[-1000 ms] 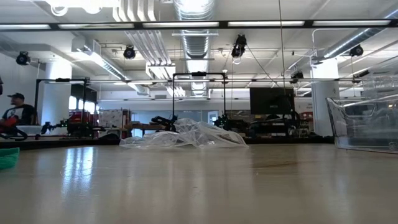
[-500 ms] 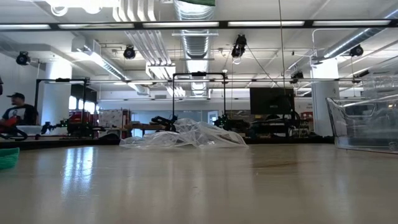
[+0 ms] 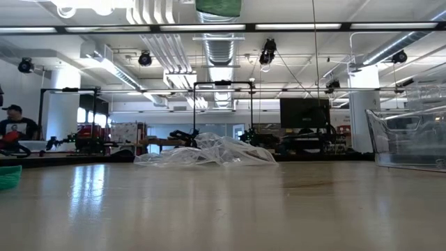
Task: Roll bandage
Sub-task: Roll the green bandage
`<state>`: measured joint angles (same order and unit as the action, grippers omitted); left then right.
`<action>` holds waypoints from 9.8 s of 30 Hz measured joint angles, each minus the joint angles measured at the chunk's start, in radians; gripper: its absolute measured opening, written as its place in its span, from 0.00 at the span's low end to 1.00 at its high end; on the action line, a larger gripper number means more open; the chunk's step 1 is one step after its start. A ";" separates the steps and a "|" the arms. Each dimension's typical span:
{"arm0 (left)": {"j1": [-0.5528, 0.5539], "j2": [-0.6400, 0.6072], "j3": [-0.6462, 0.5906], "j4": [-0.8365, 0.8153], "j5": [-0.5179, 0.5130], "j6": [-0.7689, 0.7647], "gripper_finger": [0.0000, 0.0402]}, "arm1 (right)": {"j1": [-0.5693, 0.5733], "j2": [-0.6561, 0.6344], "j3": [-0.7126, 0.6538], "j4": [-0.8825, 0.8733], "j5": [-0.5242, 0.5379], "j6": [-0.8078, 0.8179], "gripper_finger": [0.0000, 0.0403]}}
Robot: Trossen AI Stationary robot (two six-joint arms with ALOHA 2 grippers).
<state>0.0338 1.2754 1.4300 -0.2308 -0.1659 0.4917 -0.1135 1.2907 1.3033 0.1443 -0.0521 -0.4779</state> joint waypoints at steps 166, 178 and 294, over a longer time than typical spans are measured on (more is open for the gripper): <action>0.013 -0.197 0.060 -0.265 0.054 -0.692 0.56 | 0.058 0.014 0.019 -0.005 0.059 -1.452 0.10; 0.011 -0.033 0.283 -0.505 0.140 -0.576 0.81 | 0.112 0.071 0.018 -0.056 0.081 -1.609 0.10; -0.021 0.148 0.331 -0.638 -0.038 -0.264 0.11 | 0.023 0.297 0.669 -0.873 0.097 0.048 0.61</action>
<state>0.0128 1.4231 1.7613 -0.8684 -0.2035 0.2276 -0.0904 1.5878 1.9719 -0.7291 0.0454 -0.4295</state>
